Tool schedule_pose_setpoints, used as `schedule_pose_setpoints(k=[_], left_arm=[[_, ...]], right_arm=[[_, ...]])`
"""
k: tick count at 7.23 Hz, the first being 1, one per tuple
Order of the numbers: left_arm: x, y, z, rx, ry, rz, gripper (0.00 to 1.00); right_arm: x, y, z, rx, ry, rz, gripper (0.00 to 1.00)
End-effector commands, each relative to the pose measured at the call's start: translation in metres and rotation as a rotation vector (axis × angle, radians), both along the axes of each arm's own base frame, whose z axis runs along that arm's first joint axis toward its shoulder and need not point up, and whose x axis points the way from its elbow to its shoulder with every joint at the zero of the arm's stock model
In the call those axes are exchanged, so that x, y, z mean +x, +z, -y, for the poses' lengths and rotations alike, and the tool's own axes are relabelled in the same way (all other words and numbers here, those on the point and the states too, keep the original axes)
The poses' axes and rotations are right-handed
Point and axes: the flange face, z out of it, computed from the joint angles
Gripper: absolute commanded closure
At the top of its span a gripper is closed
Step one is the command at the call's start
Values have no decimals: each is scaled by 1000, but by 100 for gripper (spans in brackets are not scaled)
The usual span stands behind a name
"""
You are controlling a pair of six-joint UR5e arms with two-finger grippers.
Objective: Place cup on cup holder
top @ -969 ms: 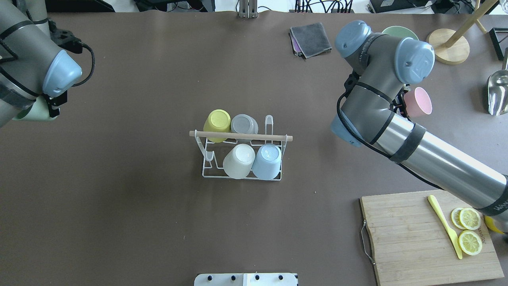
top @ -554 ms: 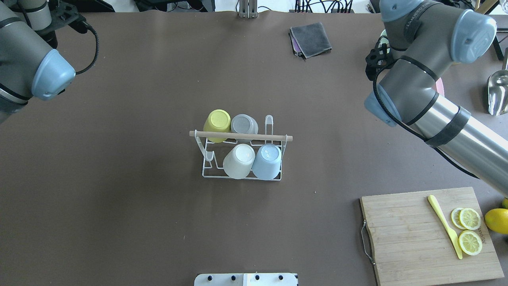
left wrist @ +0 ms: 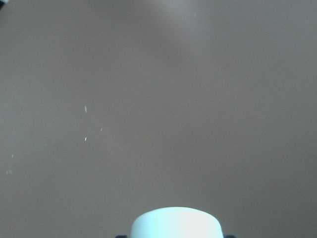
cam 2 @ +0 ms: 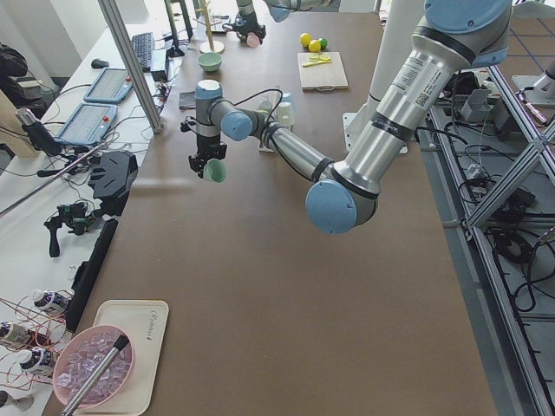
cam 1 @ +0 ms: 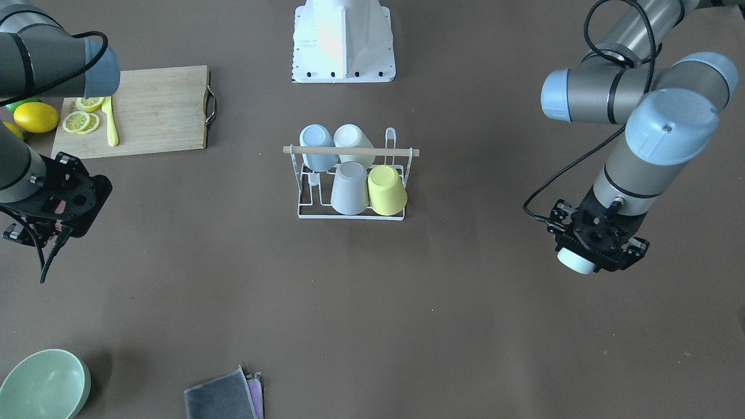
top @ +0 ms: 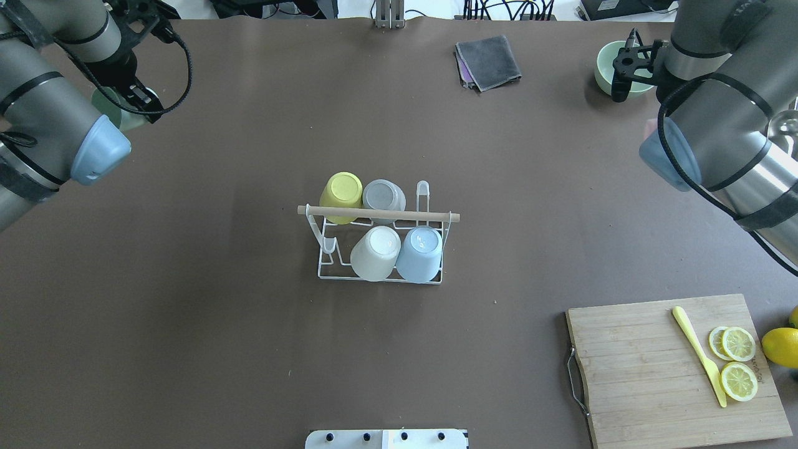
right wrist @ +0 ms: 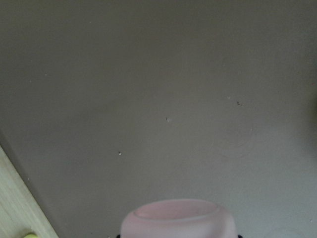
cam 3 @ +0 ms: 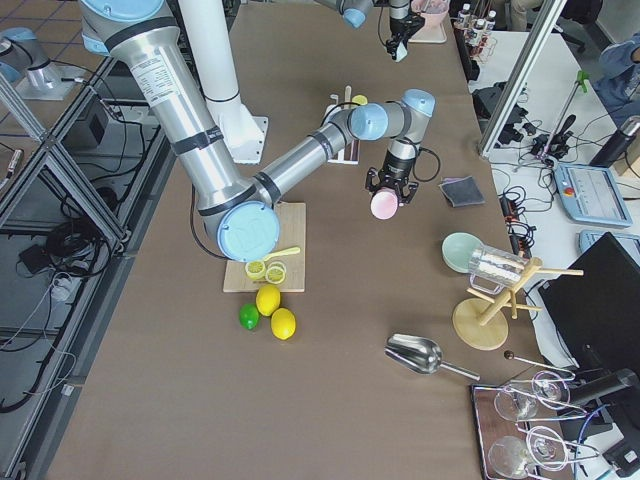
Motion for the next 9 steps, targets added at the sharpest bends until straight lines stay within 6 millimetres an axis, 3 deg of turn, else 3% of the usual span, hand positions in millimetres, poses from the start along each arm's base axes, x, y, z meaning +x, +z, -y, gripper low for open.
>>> schedule_pose_setpoints(k=[1, 4, 5, 6, 8, 9], left_arm=[[4, -59, -8, 145, -79, -208, 100], [-12, -147, -67, 334, -83, -468, 100], [-2, -147, -83, 386, -54, -533, 100], [26, -154, -109, 404, -10, -623, 100], [53, -169, -148, 506, -55, -779, 100], [66, -164, -170, 526, -80, -862, 100]], right_arm=[[17, -2, -2, 25, -33, 170, 100], [11, 7, -11, 44, -82, 288, 100], [8, -9, -13, 159, -115, 331, 100], [-1, -11, -6, 254, -125, 376, 100], [16, -3, -11, 351, -121, 451, 100], [20, -17, -14, 347, -32, 514, 100]])
